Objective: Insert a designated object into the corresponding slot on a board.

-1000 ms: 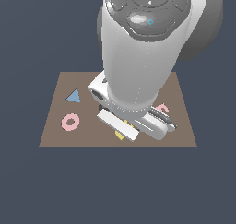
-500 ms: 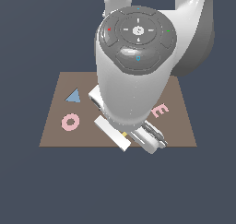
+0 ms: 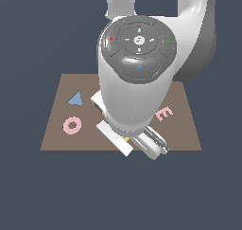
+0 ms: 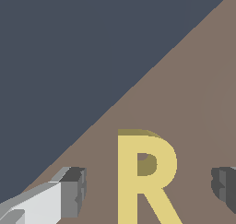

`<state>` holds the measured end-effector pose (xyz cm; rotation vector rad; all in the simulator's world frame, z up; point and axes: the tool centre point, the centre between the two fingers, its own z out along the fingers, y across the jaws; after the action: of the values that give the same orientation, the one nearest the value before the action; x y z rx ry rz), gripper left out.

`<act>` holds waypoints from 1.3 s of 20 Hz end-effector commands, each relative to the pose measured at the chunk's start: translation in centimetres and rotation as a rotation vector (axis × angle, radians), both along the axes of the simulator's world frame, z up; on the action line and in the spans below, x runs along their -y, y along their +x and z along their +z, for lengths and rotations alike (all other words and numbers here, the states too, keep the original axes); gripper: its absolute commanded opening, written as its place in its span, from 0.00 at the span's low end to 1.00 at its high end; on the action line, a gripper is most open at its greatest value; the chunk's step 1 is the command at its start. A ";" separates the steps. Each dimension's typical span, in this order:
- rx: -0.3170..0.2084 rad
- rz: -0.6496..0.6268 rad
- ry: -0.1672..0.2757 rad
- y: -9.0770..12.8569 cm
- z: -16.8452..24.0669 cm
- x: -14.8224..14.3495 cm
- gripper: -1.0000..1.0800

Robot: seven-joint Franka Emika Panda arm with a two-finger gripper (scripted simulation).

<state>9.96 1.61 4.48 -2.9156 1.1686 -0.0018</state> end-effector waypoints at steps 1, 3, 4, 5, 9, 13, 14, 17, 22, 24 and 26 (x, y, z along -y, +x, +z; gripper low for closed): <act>-0.001 -0.001 0.000 0.0 -0.8 0.0 0.96; -0.001 -0.001 0.000 -0.1 -1.3 0.0 0.96; -0.001 -0.001 0.000 -0.1 -1.4 0.0 0.96; -0.001 -0.001 0.000 -0.1 -1.5 0.0 0.96; -0.001 -0.001 0.000 -0.1 -1.5 0.0 0.00; -0.001 -0.001 0.000 -0.1 -1.5 0.0 0.00; -0.001 -0.001 0.000 -0.1 -1.5 0.0 0.00; -0.001 -0.001 0.000 0.0 -1.5 0.0 0.00; -0.001 -0.025 0.000 -0.2 -1.4 0.3 0.00; -0.001 -0.048 0.000 -0.4 -1.4 0.5 0.00; -0.001 -0.078 0.000 -0.6 -1.4 0.8 0.00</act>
<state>9.50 1.03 3.06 -2.8813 1.2517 0.0005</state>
